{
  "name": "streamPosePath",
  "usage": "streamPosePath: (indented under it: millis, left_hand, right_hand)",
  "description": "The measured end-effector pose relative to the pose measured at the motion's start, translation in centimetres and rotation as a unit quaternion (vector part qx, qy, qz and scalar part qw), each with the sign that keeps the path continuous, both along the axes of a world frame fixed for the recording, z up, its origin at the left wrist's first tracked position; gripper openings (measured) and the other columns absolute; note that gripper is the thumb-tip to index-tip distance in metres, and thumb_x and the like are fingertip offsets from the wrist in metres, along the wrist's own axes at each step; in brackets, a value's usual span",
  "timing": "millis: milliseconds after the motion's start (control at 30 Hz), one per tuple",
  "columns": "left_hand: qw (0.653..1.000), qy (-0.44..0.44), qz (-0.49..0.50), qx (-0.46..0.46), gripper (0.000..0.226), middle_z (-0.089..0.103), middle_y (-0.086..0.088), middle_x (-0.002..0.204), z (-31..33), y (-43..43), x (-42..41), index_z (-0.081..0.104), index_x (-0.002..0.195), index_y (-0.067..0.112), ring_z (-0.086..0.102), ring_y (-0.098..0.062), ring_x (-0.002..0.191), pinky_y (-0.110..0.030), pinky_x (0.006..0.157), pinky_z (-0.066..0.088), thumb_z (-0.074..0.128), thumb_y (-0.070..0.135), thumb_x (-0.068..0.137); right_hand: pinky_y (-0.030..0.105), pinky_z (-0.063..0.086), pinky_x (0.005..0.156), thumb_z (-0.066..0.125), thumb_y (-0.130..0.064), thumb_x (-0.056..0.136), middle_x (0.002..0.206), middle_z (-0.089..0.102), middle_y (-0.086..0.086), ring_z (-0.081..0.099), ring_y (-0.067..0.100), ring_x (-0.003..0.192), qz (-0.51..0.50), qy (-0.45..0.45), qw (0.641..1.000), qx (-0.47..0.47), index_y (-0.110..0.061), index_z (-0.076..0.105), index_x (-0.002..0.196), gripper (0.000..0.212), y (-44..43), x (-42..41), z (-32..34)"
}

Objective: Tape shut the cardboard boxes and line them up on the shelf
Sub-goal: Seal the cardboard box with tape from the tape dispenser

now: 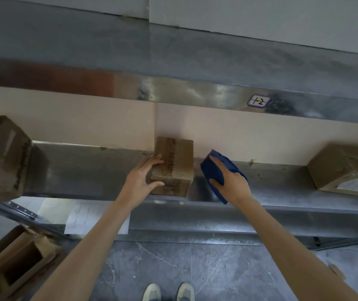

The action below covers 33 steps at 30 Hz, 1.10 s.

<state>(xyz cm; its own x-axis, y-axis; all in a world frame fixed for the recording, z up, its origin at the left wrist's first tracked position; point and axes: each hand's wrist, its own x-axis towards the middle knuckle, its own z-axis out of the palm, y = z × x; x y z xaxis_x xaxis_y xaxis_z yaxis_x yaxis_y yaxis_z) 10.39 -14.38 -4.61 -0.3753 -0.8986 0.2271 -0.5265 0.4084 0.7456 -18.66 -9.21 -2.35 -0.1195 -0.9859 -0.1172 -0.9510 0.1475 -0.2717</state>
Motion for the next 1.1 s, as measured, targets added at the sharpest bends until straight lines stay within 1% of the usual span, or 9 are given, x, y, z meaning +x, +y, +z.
streamPosePath:
  millis: [100, 200, 333, 500, 633, 767, 933, 1000, 1100]
  left_hand:
    - [1.000, 0.011, 0.022, -0.002, 0.065, 0.049, 0.014, 0.144, -0.3, 0.5, -0.5, 0.057, 0.129, 0.024, 0.047, 0.000, 0.125, -0.009, 0.105, 0.033, 0.087, 0.022, 0.071]
    - [0.999, 0.024, 0.035, -0.004, 0.065, 0.049, 0.014, 0.143, -0.3, 0.8, -1.2, 0.058, 0.128, 0.025, 0.048, -0.001, 0.126, -0.018, 0.107, 0.038, 0.087, 0.019, 0.071]
    - [0.998, 0.033, 0.054, -0.002, 0.066, 0.047, 0.016, 0.145, -0.4, 1.4, -1.9, 0.055, 0.129, 0.030, 0.047, -0.005, 0.131, -0.025, 0.108, 0.040, 0.087, 0.020, 0.072]
    - [0.998, 0.034, 0.062, -0.004, 0.065, 0.047, 0.017, 0.145, -0.2, 1.6, -2.1, 0.055, 0.129, 0.030, 0.047, -0.005, 0.131, -0.025, 0.108, 0.041, 0.087, 0.020, 0.073]
    - [0.998, 0.022, 0.055, -0.003, 0.065, 0.047, 0.017, 0.145, 0.2, 1.6, -1.8, 0.056, 0.130, 0.028, 0.048, -0.005, 0.130, -0.028, 0.107, 0.043, 0.087, 0.021, 0.072]
    - [0.999, 0.014, 0.043, -0.004, 0.066, 0.046, 0.019, 0.144, 0.5, 1.5, -1.5, 0.056, 0.131, 0.028, 0.048, -0.002, 0.128, -0.023, 0.107, 0.041, 0.087, 0.021, 0.073]
    - [1.000, 0.006, 0.028, -0.004, 0.063, 0.046, 0.020, 0.143, 0.8, 1.2, -1.2, 0.056, 0.131, 0.030, 0.049, 0.001, 0.124, -0.023, 0.106, 0.041, 0.085, 0.029, 0.075]
    - [1.000, 0.002, 0.022, -0.004, 0.062, 0.046, 0.022, 0.142, 0.9, 1.1, -1.0, 0.057, 0.130, 0.030, 0.047, 0.002, 0.125, -0.023, 0.107, 0.040, 0.085, 0.035, 0.075]
    - [1.000, -0.011, 0.012, -0.026, 0.061, 0.045, 0.024, 0.141, 0.9, 0.7, -0.8, 0.059, 0.128, 0.029, 0.034, 0.003, 0.137, -0.021, 0.112, 0.030, 0.083, 0.043, 0.074]
  right_hand:
    - [0.041, 0.057, 0.066, 0.052, -0.022, 0.097, 0.117, 0.066, 0.014, 0.065, 0.030, 0.082, -0.033, -0.028, 0.997, 0.058, -0.032, 0.008, 0.156, 0.074, -1.2, -1.1, -0.9]
    - [0.043, 0.057, 0.069, 0.056, -0.022, 0.096, 0.123, 0.063, 0.016, 0.065, 0.034, 0.089, -0.030, -0.072, 0.995, 0.067, -0.037, 0.005, 0.154, 0.079, -1.8, -1.3, -1.6]
    - [0.038, 0.053, 0.053, 0.056, -0.026, 0.097, 0.098, 0.068, 0.017, 0.061, 0.028, 0.066, -0.020, -0.062, 0.995, 0.076, -0.042, -0.002, 0.152, 0.082, -2.9, -1.2, -2.4]
    - [0.035, 0.047, 0.042, 0.057, -0.030, 0.096, 0.067, 0.059, 0.004, 0.056, 0.022, 0.051, 0.011, -0.024, 0.998, 0.063, -0.044, -0.014, 0.150, 0.091, -3.1, -1.8, -2.7]
    - [0.031, 0.050, 0.047, 0.059, -0.040, 0.093, 0.099, 0.068, 0.009, 0.061, 0.021, 0.064, 0.016, -0.027, 0.998, 0.051, -0.052, -0.022, 0.144, 0.096, -2.7, -2.2, -2.7]
    - [0.036, 0.052, 0.063, 0.060, -0.041, 0.092, 0.123, 0.063, 0.009, 0.064, 0.031, 0.088, -0.008, -0.118, 0.993, 0.014, -0.055, -0.008, 0.147, 0.089, -2.4, -2.7, -1.8]
    - [0.040, 0.055, 0.068, 0.061, -0.049, 0.090, 0.118, 0.058, 0.006, 0.059, 0.025, 0.089, -0.010, -0.070, 0.996, -0.045, -0.045, 0.009, 0.150, 0.080, -1.2, -3.5, 0.0]
    - [0.041, 0.054, 0.071, 0.062, -0.048, 0.089, 0.125, 0.053, 0.004, 0.056, 0.025, 0.102, 0.024, -0.053, 0.994, -0.088, -0.040, 0.020, 0.150, 0.074, -1.0, -3.1, 0.7]
    - [0.038, 0.050, 0.090, 0.065, -0.047, 0.088, 0.139, 0.045, -0.004, 0.044, 0.018, 0.124, 0.109, -0.115, 0.976, -0.146, -0.030, 0.038, 0.144, 0.064, -1.1, -1.1, 1.8]
